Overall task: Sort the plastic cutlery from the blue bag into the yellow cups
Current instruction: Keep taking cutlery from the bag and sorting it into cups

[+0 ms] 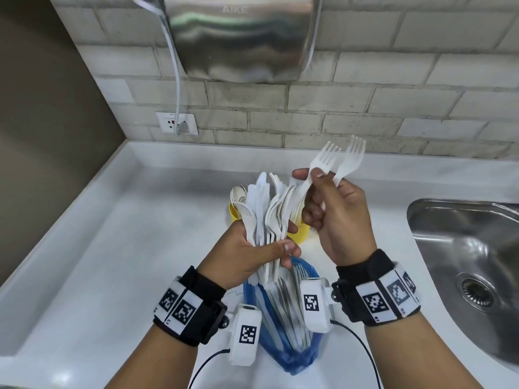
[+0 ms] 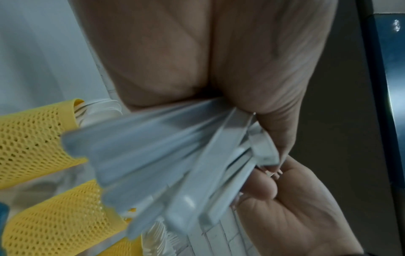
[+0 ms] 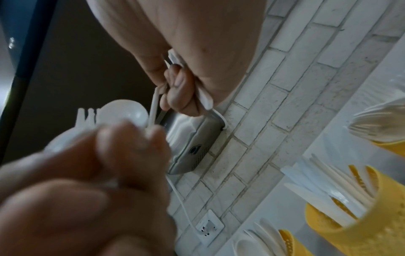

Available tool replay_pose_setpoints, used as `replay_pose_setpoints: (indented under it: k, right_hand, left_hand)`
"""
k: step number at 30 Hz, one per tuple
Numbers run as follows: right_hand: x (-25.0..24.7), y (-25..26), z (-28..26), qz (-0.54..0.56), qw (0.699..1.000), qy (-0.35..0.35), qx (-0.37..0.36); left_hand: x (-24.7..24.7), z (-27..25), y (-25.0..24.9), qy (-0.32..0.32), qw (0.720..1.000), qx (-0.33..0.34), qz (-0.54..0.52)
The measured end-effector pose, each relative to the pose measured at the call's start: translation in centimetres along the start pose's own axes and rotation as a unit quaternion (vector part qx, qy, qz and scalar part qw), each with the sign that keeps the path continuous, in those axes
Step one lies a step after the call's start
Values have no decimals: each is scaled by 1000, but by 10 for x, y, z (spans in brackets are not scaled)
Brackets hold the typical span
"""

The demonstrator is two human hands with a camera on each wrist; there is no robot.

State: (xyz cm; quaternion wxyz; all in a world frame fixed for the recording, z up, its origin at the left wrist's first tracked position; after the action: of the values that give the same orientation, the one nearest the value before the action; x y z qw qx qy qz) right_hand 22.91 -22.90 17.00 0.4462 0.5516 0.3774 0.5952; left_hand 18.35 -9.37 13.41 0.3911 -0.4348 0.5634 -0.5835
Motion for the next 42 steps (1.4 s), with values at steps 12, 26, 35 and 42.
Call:
replay_pose_setpoints:
  k: [12,26,35,42]
  right_hand:
    - [0,16,-1,4,998,-3,-55]
    - [19,43,1,-184,965,181,-37]
    - [17,36,3,-206,962,177,-34]
    - [20,44,1,-226,958,163,-62]
  left_hand:
    - [2,-4,0,15,1000,-3,8]
    - [-8,-1,-23,-23,971,49,234]
    - [-11,-1,-18,-24,968,30,247]
    - [-11,-1,-14,-9,968,29,250]
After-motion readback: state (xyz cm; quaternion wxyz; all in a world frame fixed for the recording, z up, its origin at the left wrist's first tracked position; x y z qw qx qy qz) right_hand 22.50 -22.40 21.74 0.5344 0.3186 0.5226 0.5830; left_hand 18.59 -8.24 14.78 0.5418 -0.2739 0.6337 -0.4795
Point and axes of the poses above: each hand's wrist, its own z-axis towards the middle knuckle, its own x-axis out of the palm, y = z × x, the point moved 10 cm from there along z, towards the middle knuckle, and after that the axes turned 2 degrees about -y, right-handed, at the moved point
